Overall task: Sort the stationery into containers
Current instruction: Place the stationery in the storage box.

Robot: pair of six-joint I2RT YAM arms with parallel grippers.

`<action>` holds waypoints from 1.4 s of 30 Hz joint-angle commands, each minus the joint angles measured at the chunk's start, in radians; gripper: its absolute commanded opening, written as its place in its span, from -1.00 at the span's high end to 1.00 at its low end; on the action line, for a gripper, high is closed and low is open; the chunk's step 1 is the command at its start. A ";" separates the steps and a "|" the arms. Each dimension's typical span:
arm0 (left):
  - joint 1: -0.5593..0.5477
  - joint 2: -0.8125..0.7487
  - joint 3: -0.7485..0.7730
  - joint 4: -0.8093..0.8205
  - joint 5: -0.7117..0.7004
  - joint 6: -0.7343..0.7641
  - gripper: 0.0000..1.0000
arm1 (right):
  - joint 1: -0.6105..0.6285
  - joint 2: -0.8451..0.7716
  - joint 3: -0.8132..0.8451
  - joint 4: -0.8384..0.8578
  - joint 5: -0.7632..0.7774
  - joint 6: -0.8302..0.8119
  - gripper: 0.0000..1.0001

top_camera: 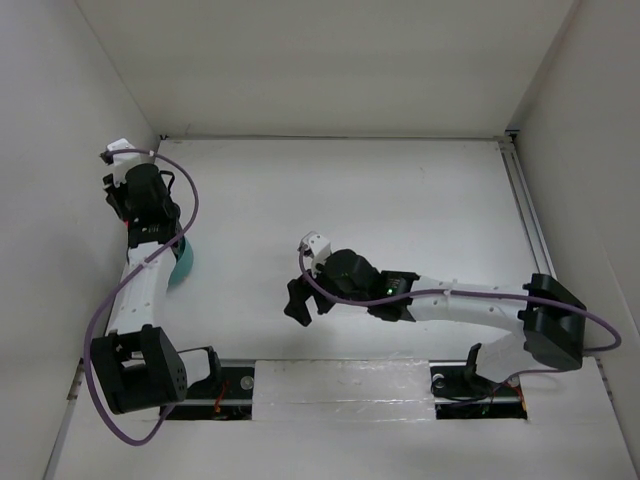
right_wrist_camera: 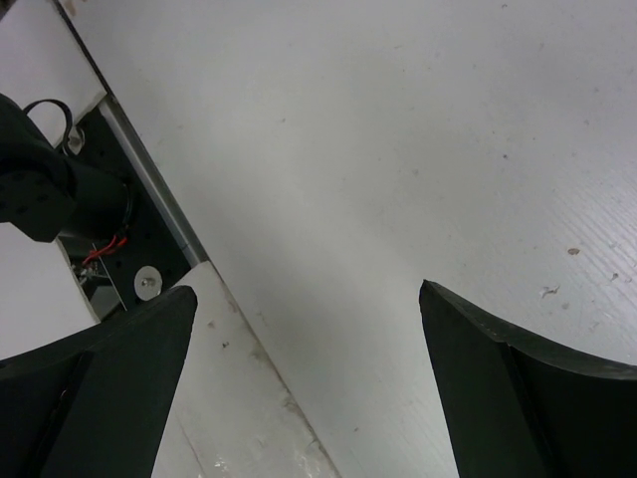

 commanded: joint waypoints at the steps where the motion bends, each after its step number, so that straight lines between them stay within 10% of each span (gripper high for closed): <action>1: 0.001 -0.010 0.010 0.068 0.018 -0.035 1.00 | 0.004 0.010 0.008 0.034 -0.020 -0.004 -1.00; 13: 0.137 -0.047 0.088 -0.056 0.478 -0.142 1.00 | 0.004 -0.067 -0.011 0.012 0.042 -0.003 -1.00; 26: 0.133 -0.122 -0.122 0.014 0.227 -0.216 1.00 | 0.004 -0.117 -0.021 -0.009 0.033 -0.022 -1.00; 42: 0.232 -0.103 -0.057 -0.021 0.422 -0.262 1.00 | 0.004 -0.117 -0.021 -0.009 0.024 -0.031 -1.00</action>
